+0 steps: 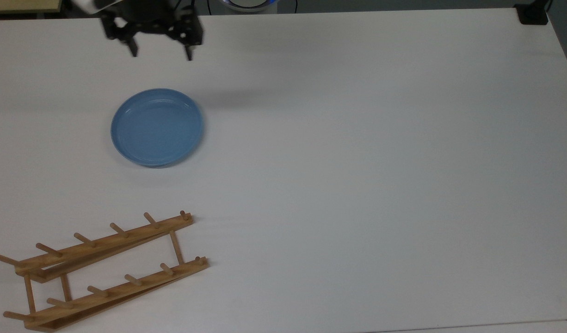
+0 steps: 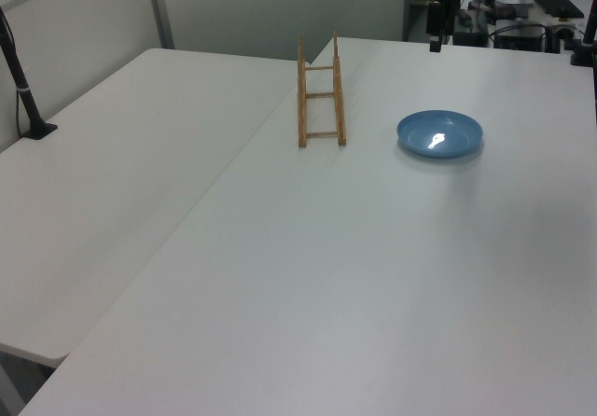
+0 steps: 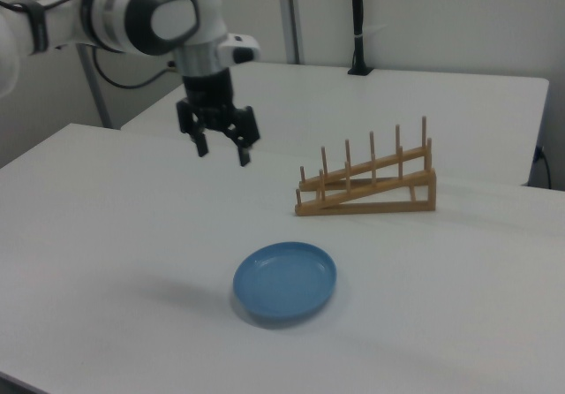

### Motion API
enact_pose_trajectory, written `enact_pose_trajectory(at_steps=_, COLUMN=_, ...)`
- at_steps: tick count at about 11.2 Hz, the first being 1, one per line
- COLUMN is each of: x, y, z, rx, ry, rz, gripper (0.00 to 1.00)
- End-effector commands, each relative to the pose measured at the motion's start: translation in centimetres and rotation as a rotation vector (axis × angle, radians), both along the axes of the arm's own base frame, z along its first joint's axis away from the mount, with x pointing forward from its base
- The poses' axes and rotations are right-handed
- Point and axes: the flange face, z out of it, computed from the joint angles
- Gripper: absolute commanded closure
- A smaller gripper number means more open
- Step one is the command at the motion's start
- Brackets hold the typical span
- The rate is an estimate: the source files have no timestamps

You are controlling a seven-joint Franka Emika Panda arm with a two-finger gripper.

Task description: Pick plate from plate rack

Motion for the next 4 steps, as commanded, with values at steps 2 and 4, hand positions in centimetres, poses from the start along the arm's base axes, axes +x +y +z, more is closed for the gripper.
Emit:
enact_pose_trajectory(at_steps=2, x=-1.2, y=3.19, z=0.78, rx=-0.01, ry=0.014, rz=-0.021, gripper=0.0)
enact_pose_trajectory(at_steps=4, x=-1.35, y=2.92, z=0.86, rx=-0.01, ry=0.02, rz=-0.026, gripper=0.0)
